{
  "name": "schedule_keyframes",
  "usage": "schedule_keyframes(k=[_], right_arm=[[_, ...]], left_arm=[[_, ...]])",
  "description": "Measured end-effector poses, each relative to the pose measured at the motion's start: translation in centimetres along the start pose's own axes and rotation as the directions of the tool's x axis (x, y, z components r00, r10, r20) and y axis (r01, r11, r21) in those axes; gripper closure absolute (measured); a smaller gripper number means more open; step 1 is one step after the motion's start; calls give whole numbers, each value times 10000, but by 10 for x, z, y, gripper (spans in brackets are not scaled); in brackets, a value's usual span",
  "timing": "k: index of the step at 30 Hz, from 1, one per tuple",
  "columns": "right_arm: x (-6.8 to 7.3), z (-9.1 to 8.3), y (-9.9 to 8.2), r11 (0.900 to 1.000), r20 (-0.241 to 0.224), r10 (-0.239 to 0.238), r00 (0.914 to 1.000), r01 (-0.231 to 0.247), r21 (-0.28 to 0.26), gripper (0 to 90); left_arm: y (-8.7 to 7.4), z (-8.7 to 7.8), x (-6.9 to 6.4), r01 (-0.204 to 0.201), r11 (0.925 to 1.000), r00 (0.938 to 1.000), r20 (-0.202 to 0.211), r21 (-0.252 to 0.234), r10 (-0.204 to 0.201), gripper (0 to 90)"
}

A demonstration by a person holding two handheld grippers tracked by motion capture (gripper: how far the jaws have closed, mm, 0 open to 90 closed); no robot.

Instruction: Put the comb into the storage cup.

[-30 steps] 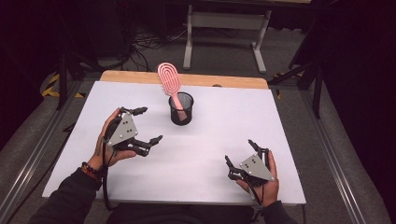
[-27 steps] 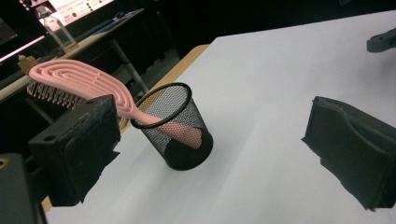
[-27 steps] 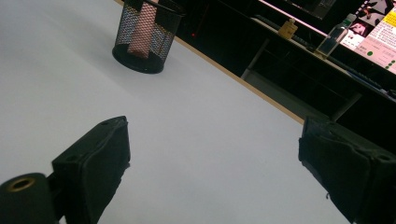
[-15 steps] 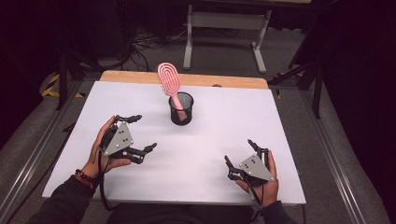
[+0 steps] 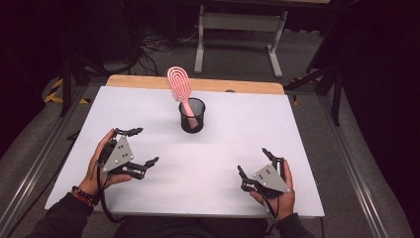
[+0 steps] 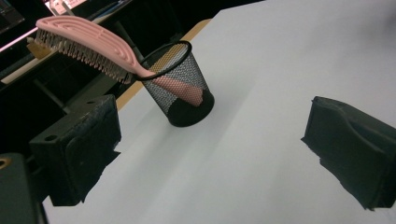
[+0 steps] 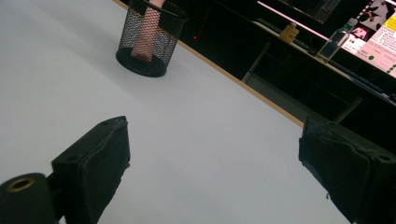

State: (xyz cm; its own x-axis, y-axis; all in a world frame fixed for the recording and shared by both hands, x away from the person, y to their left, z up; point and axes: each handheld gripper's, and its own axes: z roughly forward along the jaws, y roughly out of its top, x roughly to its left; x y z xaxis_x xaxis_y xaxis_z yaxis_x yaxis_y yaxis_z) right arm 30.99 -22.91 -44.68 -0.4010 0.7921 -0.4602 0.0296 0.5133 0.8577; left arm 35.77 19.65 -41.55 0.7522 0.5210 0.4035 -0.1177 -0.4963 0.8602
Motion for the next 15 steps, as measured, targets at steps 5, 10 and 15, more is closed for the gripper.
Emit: schedule_keyframes(k=[5, 10, 15], right_arm=[[0, 0, 1, 10000, -1, 24, 10000, -24, -66, 96], [1, 1, 0, 10000, -31, 9, 10000, -9, -29, 96], [2, 1, 0, 10000, -70, -41, 10000, 41, -26, 96]], left_arm=[[-9, -4, -4, 19, 9999, 10000, -13, 147, -19, 44], [-19, -5, -6, 77, 9993, 9999, -72, 372, -75, 44], [-26, -10, -9, 196, 9989, 9997, -142, 436, -190, 45]])
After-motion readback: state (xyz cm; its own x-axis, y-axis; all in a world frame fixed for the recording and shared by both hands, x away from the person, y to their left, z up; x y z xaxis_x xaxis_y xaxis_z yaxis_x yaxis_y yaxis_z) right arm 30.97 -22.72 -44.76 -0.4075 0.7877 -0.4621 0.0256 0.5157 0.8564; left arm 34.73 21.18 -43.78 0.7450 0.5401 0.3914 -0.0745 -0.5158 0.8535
